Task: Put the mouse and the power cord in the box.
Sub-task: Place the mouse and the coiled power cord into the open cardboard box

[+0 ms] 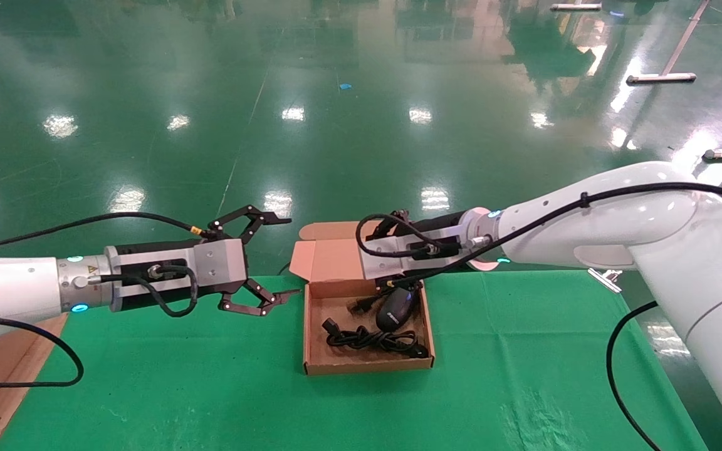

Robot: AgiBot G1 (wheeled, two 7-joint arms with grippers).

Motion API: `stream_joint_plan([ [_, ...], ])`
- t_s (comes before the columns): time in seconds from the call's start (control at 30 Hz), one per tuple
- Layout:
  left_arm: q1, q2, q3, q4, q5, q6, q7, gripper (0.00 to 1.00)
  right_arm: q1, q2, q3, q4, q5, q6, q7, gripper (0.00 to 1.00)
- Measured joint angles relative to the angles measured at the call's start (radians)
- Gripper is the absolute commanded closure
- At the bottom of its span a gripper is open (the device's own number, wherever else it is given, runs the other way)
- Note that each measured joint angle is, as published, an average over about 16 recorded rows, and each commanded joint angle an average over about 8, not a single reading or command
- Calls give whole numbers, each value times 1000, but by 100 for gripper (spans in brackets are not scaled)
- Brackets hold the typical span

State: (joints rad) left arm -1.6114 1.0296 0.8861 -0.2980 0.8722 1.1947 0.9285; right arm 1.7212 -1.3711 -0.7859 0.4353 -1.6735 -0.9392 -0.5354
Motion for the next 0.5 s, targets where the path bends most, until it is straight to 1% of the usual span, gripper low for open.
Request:
stream_joint_plan([
  [0.23,27,-20,-29,-52,-5,12,-57,0,-28,38,30,37,45,-35,34,0],
  [0.5,89,-68,-100,-166,-22,47,-186,0,-103,126,88,136,154,-99,118,0],
])
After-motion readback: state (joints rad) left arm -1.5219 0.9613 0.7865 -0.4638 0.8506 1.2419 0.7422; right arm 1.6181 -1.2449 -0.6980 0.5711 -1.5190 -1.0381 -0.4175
